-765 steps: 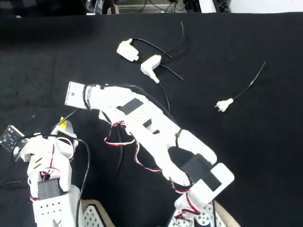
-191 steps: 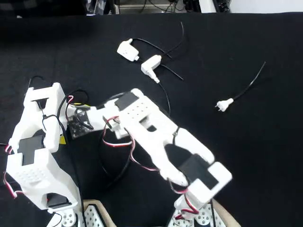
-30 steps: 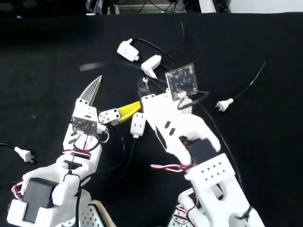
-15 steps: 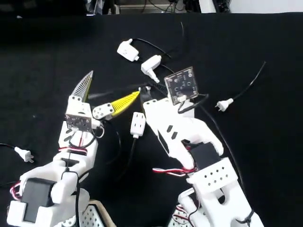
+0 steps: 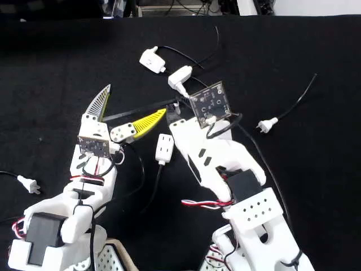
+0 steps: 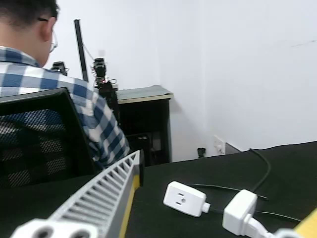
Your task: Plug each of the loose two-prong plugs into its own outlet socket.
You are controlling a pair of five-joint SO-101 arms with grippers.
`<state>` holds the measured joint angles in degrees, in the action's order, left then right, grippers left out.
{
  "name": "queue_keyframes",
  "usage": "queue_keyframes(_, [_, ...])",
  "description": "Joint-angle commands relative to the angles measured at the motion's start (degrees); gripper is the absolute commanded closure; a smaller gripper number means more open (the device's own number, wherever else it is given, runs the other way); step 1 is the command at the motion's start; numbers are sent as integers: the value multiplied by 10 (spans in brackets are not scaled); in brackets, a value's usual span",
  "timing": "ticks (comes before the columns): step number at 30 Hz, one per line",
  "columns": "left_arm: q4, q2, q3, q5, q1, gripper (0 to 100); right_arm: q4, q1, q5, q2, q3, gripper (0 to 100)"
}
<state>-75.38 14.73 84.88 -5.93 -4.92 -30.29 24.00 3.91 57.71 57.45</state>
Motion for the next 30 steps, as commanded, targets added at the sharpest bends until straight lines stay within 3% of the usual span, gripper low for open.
queue_keyframes(1, [4,11,3,-1,-26,478,61,6,25,11,-11,986])
queue_keyframes(7, [4,11,15,-3,-46,478,105,27,25,7,-8,986])
queue_keyframes(14, [4,11,10,-3,-43,478,52,111,19,11,26,986])
queue_keyframes(21, [4,11,10,-4,-43,478,-25,113,19,12,24,986])
queue_keyframes(30, [4,11,11,-2,-35,478,-47,99,25,12,20,986])
